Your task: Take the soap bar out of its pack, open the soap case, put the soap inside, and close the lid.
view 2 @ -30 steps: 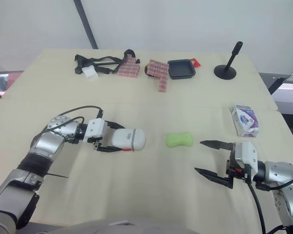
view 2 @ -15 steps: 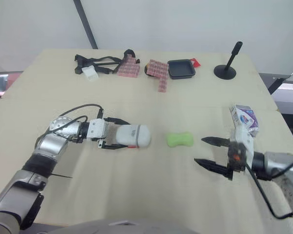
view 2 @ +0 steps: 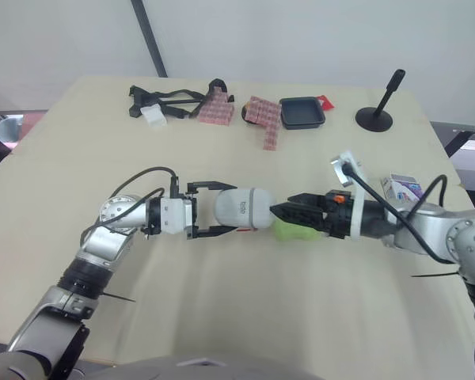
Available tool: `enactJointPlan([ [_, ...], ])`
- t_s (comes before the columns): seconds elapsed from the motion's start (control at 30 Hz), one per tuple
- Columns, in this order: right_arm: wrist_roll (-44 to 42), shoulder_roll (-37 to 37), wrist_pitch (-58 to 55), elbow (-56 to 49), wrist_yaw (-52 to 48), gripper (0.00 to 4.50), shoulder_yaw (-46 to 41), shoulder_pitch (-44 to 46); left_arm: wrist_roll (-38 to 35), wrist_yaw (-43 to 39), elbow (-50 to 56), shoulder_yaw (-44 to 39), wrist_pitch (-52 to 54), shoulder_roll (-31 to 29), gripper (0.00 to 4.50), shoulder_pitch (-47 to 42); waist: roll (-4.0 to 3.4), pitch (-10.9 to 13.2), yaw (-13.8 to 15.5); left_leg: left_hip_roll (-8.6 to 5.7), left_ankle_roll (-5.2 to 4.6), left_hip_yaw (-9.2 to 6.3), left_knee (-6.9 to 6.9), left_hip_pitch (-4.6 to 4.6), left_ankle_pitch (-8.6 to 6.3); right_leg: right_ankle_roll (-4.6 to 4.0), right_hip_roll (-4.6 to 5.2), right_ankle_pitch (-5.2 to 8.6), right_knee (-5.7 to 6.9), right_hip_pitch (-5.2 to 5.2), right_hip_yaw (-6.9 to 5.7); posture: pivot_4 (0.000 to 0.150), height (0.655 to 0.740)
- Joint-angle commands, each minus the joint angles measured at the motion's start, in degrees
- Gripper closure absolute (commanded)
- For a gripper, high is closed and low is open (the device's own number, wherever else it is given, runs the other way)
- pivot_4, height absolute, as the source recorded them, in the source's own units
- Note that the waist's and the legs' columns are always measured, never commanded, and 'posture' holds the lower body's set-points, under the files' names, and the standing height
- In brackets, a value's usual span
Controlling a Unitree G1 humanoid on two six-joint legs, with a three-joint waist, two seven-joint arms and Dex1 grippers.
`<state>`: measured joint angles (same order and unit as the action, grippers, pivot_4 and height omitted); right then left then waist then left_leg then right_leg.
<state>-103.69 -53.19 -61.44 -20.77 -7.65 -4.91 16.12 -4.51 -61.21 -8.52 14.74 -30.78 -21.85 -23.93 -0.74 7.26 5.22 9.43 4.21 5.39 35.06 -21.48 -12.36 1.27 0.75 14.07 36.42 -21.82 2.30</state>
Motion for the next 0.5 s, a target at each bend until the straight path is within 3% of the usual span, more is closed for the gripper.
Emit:
enactJointPlan([
  [0.03, -8.1, -0.5, 1.8, -0.6, 5.2, 0.0, 1.3, 1.8, 0.5, 2.1, 1.9, 0.3, -1.8, 0.0, 1.04, 0.4, 0.0, 0.0, 0.2, 0.01, 0.02, 0.0, -0.02, -0.03, -0.01, 0.0, -0.02, 0.0, -0.02, 0.0, 0.0, 0.15, 0.74],
  [0.5, -9.3, 0.0, 1.8, 0.2, 7.9, 0.0, 4.5, 2.9, -1.1, 3.7, 2.8, 1.9, 1.1, 0.4, 1.04, 0.1, 0.02, 0.0, 0.9, -0.04, 0.17, 0.0, -0.04, -0.07, -0.04, 0.06, -0.09, 0.0, -0.03, 0.0, 0.0, 0.15, 0.74],
])
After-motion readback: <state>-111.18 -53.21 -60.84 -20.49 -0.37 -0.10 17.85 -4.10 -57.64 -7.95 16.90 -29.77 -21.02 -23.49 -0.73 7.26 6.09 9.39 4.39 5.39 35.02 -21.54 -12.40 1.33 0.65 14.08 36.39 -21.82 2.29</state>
